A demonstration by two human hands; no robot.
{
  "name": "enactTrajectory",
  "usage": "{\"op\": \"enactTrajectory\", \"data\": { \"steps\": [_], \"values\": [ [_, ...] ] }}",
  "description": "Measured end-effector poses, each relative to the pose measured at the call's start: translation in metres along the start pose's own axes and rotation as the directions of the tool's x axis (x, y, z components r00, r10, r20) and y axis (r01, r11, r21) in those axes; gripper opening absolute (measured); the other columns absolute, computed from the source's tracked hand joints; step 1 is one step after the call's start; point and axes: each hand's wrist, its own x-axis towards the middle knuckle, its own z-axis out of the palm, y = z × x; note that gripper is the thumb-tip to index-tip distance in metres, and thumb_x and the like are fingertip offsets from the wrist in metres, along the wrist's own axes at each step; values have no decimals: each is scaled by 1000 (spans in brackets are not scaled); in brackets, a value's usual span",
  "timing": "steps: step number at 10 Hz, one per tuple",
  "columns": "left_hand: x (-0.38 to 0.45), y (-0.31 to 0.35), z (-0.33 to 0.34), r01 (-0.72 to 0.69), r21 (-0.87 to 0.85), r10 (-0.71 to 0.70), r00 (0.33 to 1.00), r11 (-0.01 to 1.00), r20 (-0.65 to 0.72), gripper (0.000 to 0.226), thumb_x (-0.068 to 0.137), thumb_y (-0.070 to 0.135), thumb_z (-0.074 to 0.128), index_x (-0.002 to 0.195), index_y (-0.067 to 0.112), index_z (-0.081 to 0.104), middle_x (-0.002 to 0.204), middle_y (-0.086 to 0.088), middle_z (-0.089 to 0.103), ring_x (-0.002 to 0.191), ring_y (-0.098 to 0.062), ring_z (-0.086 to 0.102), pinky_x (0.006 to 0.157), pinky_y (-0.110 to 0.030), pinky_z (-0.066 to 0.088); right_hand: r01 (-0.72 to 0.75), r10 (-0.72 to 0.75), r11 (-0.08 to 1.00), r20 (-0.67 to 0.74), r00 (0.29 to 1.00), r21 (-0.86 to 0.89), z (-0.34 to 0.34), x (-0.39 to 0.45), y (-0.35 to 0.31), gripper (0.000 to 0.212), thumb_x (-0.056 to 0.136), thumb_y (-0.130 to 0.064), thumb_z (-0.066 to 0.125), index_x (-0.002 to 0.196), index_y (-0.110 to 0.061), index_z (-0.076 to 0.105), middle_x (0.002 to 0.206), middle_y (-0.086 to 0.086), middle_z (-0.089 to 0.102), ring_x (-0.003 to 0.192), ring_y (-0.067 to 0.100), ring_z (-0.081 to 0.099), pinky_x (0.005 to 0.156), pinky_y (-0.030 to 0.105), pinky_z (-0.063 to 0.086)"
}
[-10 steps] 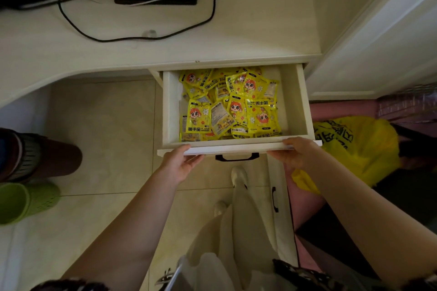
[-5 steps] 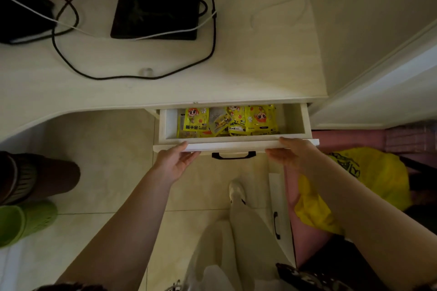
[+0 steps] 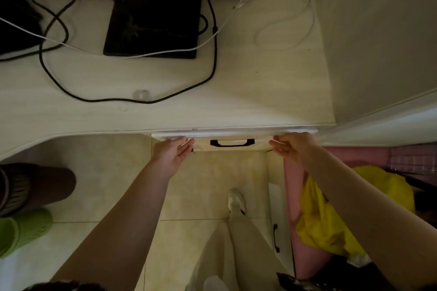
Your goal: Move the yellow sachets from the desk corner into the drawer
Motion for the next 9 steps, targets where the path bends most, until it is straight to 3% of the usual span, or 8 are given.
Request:
{"op": "enactTrajectory", "data": {
  "steps": [1, 2, 3, 5, 6, 7, 8, 9],
  "values": [
    [4, 6, 6, 12, -13, -12, 1000, 1000, 9, 6, 91, -6, 55, 92, -2, 58, 94, -14, 67, 87, -21, 68, 85, -31, 54, -6, 7, 1000, 9, 1000, -10, 3, 5, -8, 15, 89, 15, 46, 95, 2, 53, 118, 21, 62, 86, 26, 67, 83, 39, 53],
    [9, 10, 9, 28, 3, -27, 1000, 1000, -4, 11, 90, -8, 54, 95, 0, 59, 93, -13, 67, 86, -20, 68, 81, -28, 55, -11, 11, 1000, 11, 1000, -7, 4, 7, -10, 23, 91, 17, 39, 98, -1, 51, 120, 19, 60, 93, 27, 66, 90, 39, 49],
    [10, 10, 7, 45, 22, -44, 999, 999, -23, 31, 89, -8, 56, 119, -3, 54, 101, -13, 68, 85, -19, 70, 68, -25, 59, 8, -9, 999, -7, 1000, -31, 2, 10, -4, 50, 90, 18, 34, 134, -5, 39, 124, 18, 59, 115, 31, 61, 93, 39, 47],
    [0, 6, 4, 54, 41, -54, 999, 998, -2, 81, 88, -5, 60, 151, 15, 14, 112, -13, 64, 87, -24, 69, 82, -32, 55, -7, 3, 995, -39, 999, -101, -1, 10, -2, 28, 91, 9, 46, 117, -2, 51, 100, 14, 65, 93, 27, 66, 77, 35, 53],
    [-10, 1, -1, 23, 148, -23, 1000, 989, 0, 78, 88, -3, 61, 151, 16, 20, 113, -13, 64, 87, -25, 69, 75, -31, 57, 6, -17, 981, -52, 998, -193, -2, 8, 3, 37, 92, 5, 48, 128, 3, 48, 80, 7, 59, 69, 17, 60, 67, 29, 51],
    [-25, -5, -13, -30, 285, 21, 999, 958, 37, 61, 87, 0, 62, 142, 14, 38, 120, -16, 62, 89, -29, 69, 73, -32, 56, 50, -58, 952, -19, 998, -303, -7, -1, 17, 51, 90, 1, 50, 138, -13, 40, 79, 8, 57, 63, 15, 52, 60, 27, 47],
    [-44, -20, -27, -69, 428, 50, 997, 901, 58, 36, 89, 4, 60, 125, 4, 55, 112, -16, 68, 85, -28, 70, 69, -30, 57, 169, -203, 769, 15, 979, -617, -21, -5, 46, 34, 75, -20, 52, 107, -22, 45, 94, 14, 59, 72, 21, 54, 58, 28, 44],
    [-68, -41, -41, -147, 604, 155, 987, 784, 39, 17, 92, 6, 54, 107, 6, 63, 95, -10, 71, 72, -23, 68, 67, -28, 52, 218, -320, 494, 57, 946, -842, -31, -23, 79, 32, 81, -18, 49, 112, -13, 54, 103, 16, 59, 95, 32, 59, 71, 30, 43]
  ]
}}
